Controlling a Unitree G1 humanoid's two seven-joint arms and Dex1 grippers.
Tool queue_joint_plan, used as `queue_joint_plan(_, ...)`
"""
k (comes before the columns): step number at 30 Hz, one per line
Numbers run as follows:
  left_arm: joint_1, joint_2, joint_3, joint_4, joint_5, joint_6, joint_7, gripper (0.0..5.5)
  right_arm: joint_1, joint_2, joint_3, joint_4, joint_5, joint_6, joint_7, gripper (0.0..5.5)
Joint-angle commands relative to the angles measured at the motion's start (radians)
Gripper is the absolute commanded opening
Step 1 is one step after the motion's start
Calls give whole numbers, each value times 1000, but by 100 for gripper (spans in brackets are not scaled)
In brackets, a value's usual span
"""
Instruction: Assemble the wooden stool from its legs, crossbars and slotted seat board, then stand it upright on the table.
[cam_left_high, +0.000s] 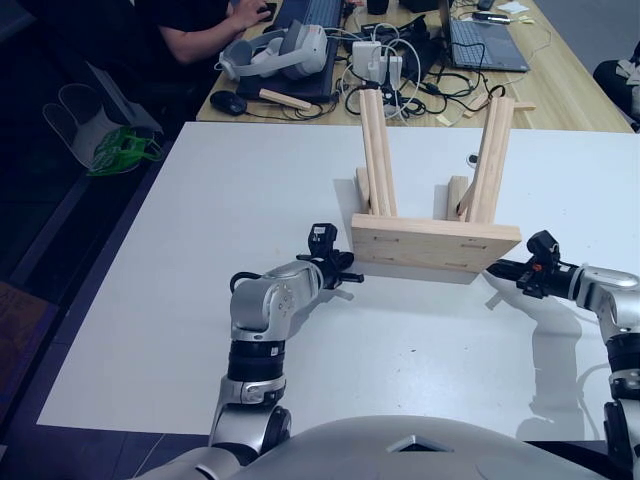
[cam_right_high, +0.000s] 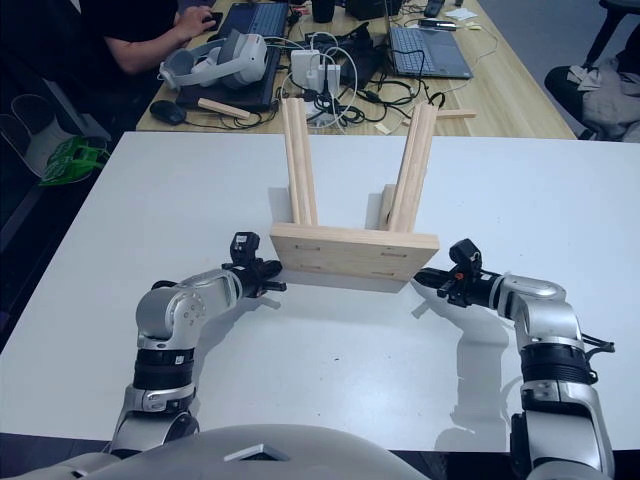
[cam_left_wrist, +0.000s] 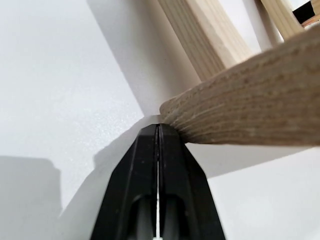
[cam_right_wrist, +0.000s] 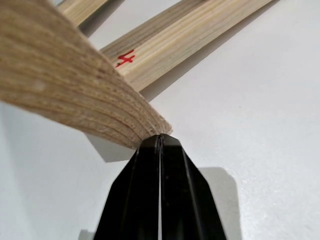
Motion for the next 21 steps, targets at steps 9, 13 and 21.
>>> queue_joint_plan(9, 17, -11, 0, -109, -171, 51, -165, 3, 9, 18, -26, -194, 164, 164, 53, 0)
queue_joint_plan(13, 14, -17, 23, -133, -197, 50, -185, 3, 14, 21, -44, -249, 195, 208, 40, 0)
queue_joint_plan(21, -5, -39, 83, -179, -279, 47, -209, 3, 12, 43, -83, -322, 238, 265, 6, 0)
